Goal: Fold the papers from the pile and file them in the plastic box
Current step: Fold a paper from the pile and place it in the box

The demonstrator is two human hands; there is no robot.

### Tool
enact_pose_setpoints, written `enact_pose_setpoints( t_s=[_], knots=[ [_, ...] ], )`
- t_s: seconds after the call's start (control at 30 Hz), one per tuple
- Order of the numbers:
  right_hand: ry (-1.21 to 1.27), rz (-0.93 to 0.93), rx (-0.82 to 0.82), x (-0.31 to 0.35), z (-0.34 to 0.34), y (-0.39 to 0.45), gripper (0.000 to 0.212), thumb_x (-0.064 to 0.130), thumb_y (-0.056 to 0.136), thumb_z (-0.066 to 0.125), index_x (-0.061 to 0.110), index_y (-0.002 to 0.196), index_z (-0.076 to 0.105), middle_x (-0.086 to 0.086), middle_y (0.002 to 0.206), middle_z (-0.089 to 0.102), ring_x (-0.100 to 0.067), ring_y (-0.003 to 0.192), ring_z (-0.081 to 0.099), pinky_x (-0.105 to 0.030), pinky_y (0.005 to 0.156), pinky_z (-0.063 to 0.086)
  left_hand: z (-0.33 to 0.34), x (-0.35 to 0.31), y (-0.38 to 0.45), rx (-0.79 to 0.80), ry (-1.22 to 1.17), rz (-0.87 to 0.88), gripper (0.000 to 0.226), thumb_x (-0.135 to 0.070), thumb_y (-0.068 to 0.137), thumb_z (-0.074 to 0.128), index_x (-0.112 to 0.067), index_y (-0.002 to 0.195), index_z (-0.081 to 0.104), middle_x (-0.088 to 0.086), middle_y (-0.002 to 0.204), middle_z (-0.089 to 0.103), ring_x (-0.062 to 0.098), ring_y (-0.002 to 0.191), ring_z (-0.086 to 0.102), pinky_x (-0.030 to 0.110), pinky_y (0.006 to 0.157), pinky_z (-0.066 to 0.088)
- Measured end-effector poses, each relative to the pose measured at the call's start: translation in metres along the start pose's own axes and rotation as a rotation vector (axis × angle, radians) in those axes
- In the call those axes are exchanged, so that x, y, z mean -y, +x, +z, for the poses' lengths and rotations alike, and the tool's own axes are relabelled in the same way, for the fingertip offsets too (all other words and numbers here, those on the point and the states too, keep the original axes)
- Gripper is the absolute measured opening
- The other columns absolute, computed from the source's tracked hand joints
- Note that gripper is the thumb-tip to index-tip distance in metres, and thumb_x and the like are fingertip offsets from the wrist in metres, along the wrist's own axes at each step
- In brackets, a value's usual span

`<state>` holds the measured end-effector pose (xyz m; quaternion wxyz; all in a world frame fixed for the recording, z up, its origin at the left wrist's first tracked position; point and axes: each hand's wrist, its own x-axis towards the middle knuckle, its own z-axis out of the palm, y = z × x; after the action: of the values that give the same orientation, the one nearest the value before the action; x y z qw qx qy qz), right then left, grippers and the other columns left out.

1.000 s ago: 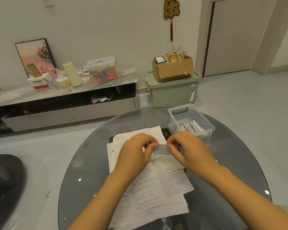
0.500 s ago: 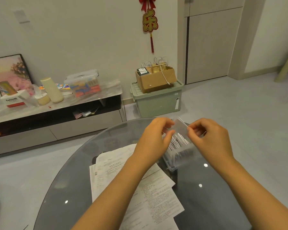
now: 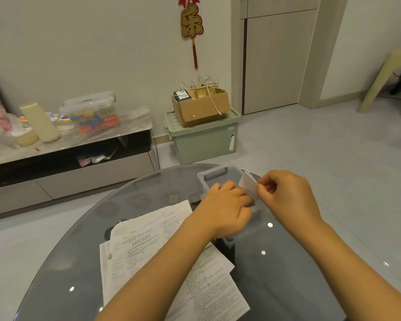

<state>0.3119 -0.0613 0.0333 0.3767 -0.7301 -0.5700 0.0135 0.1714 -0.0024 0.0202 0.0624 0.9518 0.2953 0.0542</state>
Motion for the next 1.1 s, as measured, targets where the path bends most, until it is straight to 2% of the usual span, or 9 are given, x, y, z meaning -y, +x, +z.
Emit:
enact_pose_setpoints(
  t_s=[0.13,0.23,0.33,0.43,0.57,0.7,0.87,1.03,1.1],
  knots=[
    [-0.074,-0.001,0.039,0.003,0.003,-0.002,0.011,0.012,0.084,0.059,0.009,0.082,0.069,-0.006,0.079,0.065,-0.023,0.071,0.059,-0.037,0.066,0.051,-0.001,-0.001,0.002,0.01,0.016,-0.007,0.072,-0.04,0.081,0.003,-0.022,0.125,0.056,0.0,0.117,0.052,0.009,0.093,0.027,0.028,0.081,0.021],
    [-0.139,0.016,0.079,0.004,0.004,-0.001,0.013,0.011,0.084,0.057,0.008,0.081,0.068,-0.008,0.08,0.064,-0.026,0.073,0.059,-0.036,0.067,0.05,0.001,0.0,0.001,-0.029,0.004,-0.014,0.084,-0.045,0.071,-0.007,-0.018,0.114,0.06,0.0,0.11,0.053,0.01,0.091,0.03,0.029,0.083,0.024],
    [-0.178,0.013,0.098,0.005,0.005,-0.001,0.015,0.012,0.085,0.055,0.007,0.083,0.069,-0.009,0.082,0.064,-0.027,0.075,0.059,-0.035,0.067,0.049,0.002,0.0,-0.001,-0.059,0.0,-0.025,0.083,-0.044,0.071,-0.007,-0.016,0.108,0.062,0.001,0.107,0.054,0.012,0.092,0.034,0.031,0.086,0.028],
    [-0.256,-0.005,0.161,0.01,0.007,0.002,0.017,0.013,0.088,0.051,0.008,0.087,0.068,-0.008,0.088,0.064,-0.025,0.079,0.058,-0.029,0.066,0.046,0.004,0.001,-0.003,-0.089,-0.005,-0.034,0.083,-0.043,0.072,-0.006,-0.018,0.108,0.065,0.0,0.11,0.055,0.013,0.094,0.037,0.031,0.086,0.027],
    [-0.426,-0.015,0.265,0.018,0.01,0.009,0.017,0.008,0.084,0.05,0.009,0.088,0.067,-0.006,0.087,0.065,-0.021,0.071,0.049,-0.025,0.058,0.037,0.006,0.004,-0.006,-0.111,-0.03,-0.031,0.082,-0.042,0.074,-0.003,-0.02,0.11,0.067,-0.001,0.112,0.057,0.013,0.095,0.037,0.032,0.088,0.027],
    [-0.514,0.005,0.284,0.021,0.008,0.015,0.016,0.022,0.087,0.054,0.018,0.095,0.068,-0.001,0.098,0.061,-0.02,0.08,0.051,-0.025,0.062,0.035,0.008,0.005,-0.005,-0.128,-0.102,-0.044,0.078,-0.042,0.073,0.002,-0.021,0.117,0.063,-0.004,0.117,0.059,0.01,0.098,0.04,0.031,0.095,0.027],
    [-0.442,0.022,0.367,0.015,0.007,0.017,0.021,0.026,0.09,0.053,0.015,0.099,0.068,-0.004,0.106,0.056,-0.024,0.094,0.058,-0.028,0.067,0.04,0.01,0.004,-0.003,-0.123,-0.137,-0.07,0.077,-0.043,0.074,0.006,-0.021,0.131,0.052,-0.005,0.133,0.053,0.011,0.116,0.043,0.028,0.1,0.022],
    [-0.154,0.061,0.386,0.004,-0.003,0.018,0.013,0.019,0.08,0.058,0.011,0.076,0.068,-0.003,0.074,0.061,-0.021,0.07,0.058,-0.026,0.055,0.042,0.003,0.001,-0.002,-0.023,-0.074,-0.063,0.067,-0.039,0.081,0.007,-0.029,0.126,0.056,-0.004,0.139,0.047,0.011,0.117,0.037,0.03,0.097,0.02],
    [-0.032,0.104,0.368,-0.002,-0.009,0.019,0.011,0.016,0.081,0.057,0.011,0.075,0.065,-0.004,0.072,0.064,-0.022,0.069,0.062,-0.031,0.062,0.05,0.002,0.0,0.0,0.014,-0.054,-0.09,0.064,-0.036,0.083,0.01,-0.033,0.133,0.05,-0.003,0.141,0.043,0.012,0.12,0.034,0.031,0.099,0.019]
  ],
)
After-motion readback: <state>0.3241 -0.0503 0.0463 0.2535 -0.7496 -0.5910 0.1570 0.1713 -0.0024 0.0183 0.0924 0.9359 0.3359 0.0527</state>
